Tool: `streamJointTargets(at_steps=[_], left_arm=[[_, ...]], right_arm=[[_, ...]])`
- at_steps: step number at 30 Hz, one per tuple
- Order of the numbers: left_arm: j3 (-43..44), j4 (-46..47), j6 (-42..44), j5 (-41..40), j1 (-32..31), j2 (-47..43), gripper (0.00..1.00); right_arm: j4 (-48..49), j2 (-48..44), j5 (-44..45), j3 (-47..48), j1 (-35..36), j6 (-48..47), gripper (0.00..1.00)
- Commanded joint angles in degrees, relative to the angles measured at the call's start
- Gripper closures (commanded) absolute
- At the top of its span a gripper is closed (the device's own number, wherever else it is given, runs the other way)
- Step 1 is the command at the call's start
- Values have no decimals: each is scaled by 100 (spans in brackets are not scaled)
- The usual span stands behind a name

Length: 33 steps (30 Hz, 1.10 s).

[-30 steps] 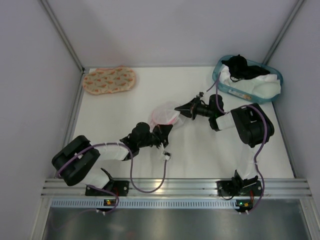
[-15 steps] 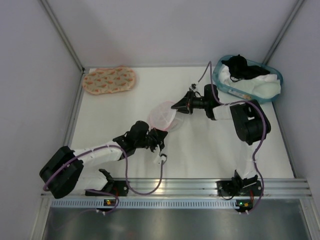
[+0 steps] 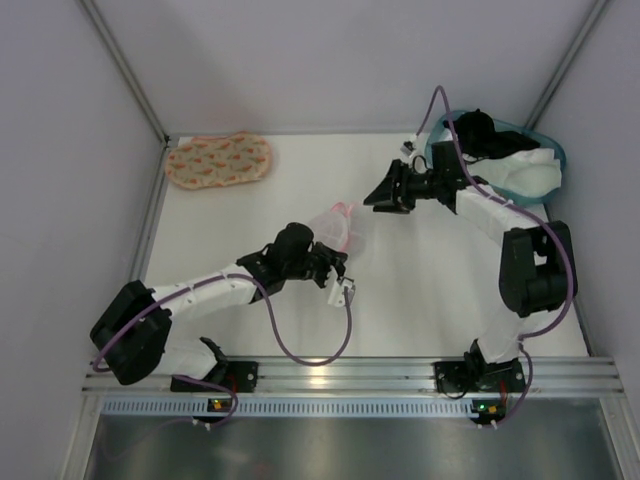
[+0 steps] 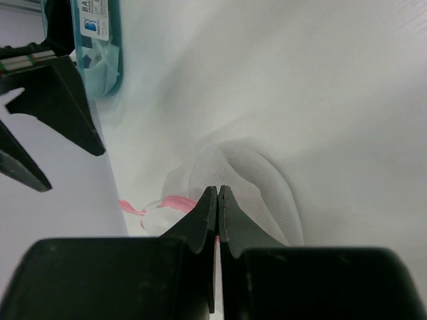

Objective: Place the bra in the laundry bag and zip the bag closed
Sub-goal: Zip the laundry bag at the center of the board.

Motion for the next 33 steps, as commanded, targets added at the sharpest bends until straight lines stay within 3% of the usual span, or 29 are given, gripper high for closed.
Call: streamJointTargets(at_steps=[1, 4, 13, 14, 17, 20, 33], left_arm=[[229, -39, -360, 202, -78, -20, 100], [474, -47, -624, 115, -113, 103, 100], [739, -39, -879, -132, -166, 296, 100], [748, -39, -879, -114, -166, 305, 100], [730, -39, -888, -105, -201, 305, 100], [564, -47, -757, -61, -254, 165, 100], [370, -1374, -1125, 202, -412, -380, 100]], right_arm=[[-962, -396, -8, -36, 214, -838, 45], [-770, -291, -131, -212, 460, -653, 51], [-637, -71, -272, -283, 1155, -451, 54], [-611, -54, -264, -248, 1181, -433, 65], [-636, 60, -220, -90, 1217, -415, 86], [-812, 175, -158, 95, 1182, -538, 100], [-1155, 710, -404, 1069, 725, -767, 100]])
